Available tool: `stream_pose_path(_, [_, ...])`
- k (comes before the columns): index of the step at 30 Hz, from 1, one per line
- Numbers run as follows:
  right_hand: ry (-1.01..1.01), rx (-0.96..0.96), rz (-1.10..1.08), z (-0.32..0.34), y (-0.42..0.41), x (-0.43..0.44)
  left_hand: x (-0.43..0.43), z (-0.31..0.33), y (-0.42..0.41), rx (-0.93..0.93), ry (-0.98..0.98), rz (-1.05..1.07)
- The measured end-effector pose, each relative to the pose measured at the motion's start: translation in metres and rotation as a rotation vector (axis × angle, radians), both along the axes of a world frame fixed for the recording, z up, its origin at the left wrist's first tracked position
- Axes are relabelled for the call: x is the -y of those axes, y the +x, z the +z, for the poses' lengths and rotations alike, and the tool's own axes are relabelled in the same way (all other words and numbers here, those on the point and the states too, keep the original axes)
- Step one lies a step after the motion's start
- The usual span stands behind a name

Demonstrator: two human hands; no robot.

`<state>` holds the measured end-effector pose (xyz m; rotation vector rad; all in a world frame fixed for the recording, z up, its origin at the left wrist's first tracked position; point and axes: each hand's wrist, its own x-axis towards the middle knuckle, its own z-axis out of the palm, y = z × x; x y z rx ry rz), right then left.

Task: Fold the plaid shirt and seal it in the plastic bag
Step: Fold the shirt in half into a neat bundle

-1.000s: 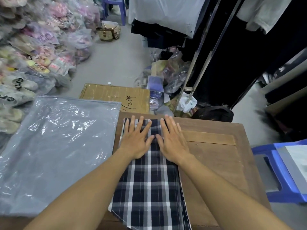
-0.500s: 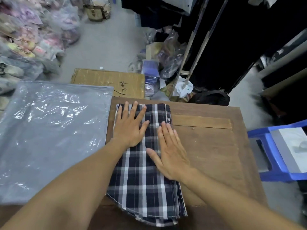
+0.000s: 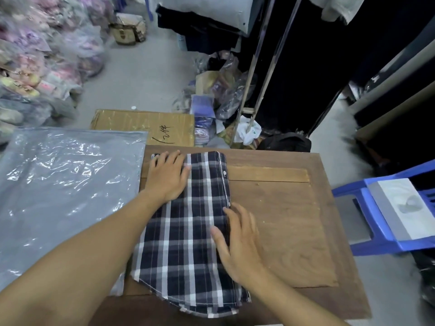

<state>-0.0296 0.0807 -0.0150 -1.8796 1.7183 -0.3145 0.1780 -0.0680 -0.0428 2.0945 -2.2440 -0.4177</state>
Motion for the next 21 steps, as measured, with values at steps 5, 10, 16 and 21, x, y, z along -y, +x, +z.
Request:
stream_pose_path(5, [0.272, 0.117, -0.232, 0.01, -0.011, -0.009, 0.03, 0.018, 0.007, -0.014, 0.004, 0.076])
stream_pose_path(10, [0.434, 0.214, -0.309, 0.013, -0.013, 0.001, 0.045, 0.022, 0.013, -0.125, 0.084, 0.12])
stream_pose_path(16, [0.452, 0.097, -0.167, 0.037, -0.062, 0.065, 0.036, 0.046, 0.031, -0.323, 0.339, 0.292])
stream_pose_path(21, [0.31, -0.2, 0.017, 0.052, -0.104, 0.135, -0.011, 0.054, 0.027, -0.566, 0.59, 0.35])
